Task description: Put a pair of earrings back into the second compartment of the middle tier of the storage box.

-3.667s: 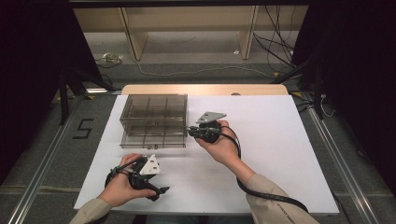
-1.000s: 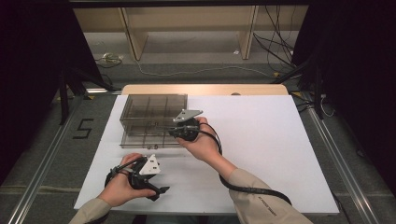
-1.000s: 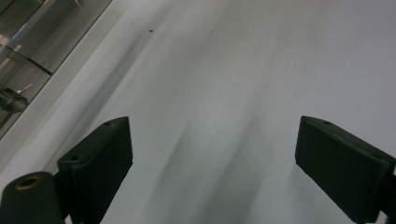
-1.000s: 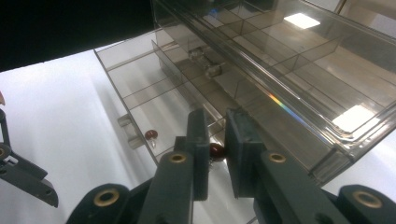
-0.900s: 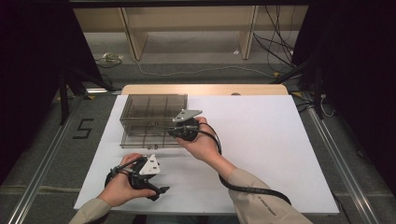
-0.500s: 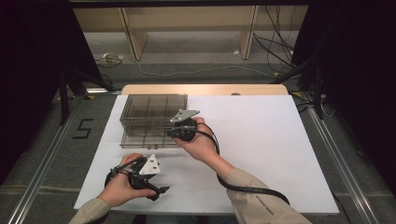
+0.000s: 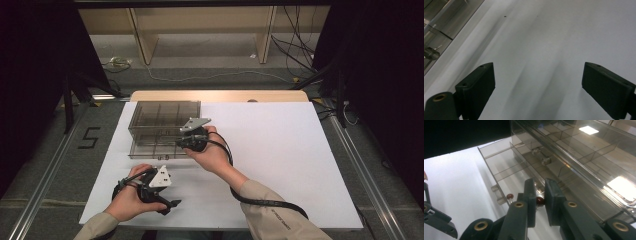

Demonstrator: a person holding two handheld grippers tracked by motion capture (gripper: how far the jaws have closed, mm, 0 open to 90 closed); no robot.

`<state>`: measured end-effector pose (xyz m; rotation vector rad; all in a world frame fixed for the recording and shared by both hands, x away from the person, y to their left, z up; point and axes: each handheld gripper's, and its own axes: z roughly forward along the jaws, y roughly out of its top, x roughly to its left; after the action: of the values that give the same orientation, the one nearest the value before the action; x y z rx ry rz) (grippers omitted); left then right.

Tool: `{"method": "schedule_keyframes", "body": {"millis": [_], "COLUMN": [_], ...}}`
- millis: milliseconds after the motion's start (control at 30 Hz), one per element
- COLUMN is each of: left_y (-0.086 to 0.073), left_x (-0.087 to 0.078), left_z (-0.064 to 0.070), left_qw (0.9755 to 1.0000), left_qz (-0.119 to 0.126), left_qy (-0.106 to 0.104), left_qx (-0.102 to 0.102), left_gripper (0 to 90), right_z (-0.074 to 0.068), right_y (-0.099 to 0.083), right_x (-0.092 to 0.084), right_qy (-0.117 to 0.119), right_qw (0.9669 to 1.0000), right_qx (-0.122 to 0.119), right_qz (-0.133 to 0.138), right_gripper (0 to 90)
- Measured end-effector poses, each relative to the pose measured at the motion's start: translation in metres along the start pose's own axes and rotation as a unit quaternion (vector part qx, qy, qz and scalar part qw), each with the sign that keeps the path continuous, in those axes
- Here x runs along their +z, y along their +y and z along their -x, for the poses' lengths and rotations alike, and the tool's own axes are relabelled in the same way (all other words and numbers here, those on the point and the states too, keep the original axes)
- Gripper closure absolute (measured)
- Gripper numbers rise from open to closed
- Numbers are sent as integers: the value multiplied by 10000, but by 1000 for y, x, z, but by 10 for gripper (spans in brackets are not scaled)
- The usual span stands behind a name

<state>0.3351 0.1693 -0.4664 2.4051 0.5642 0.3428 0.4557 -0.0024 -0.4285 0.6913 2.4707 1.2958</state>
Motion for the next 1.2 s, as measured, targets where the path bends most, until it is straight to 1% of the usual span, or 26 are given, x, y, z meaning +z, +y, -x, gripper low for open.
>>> {"method": "schedule_keyframes", "body": {"millis": [367,900,1200], "left_y": [0,1,1], "left_x": [0,0,0], "left_z": [0,0,1], "left_qw": [10000,10000,10000], "left_qz": [17,5,35], "left_qy": [-12,-4,-26], "left_qx": [-2,26,-10], "left_gripper": [113,113,113], "right_z": [-2,-7,-9], "right_y": [2,7,9], "right_x": [4,11,16], "right_qy": [27,93,116], "right_qw": [10000,9999,9998], "right_qx": [-7,-91,-101], "right_qz": [-27,-68,-97], "right_gripper": [804,805,805]}}
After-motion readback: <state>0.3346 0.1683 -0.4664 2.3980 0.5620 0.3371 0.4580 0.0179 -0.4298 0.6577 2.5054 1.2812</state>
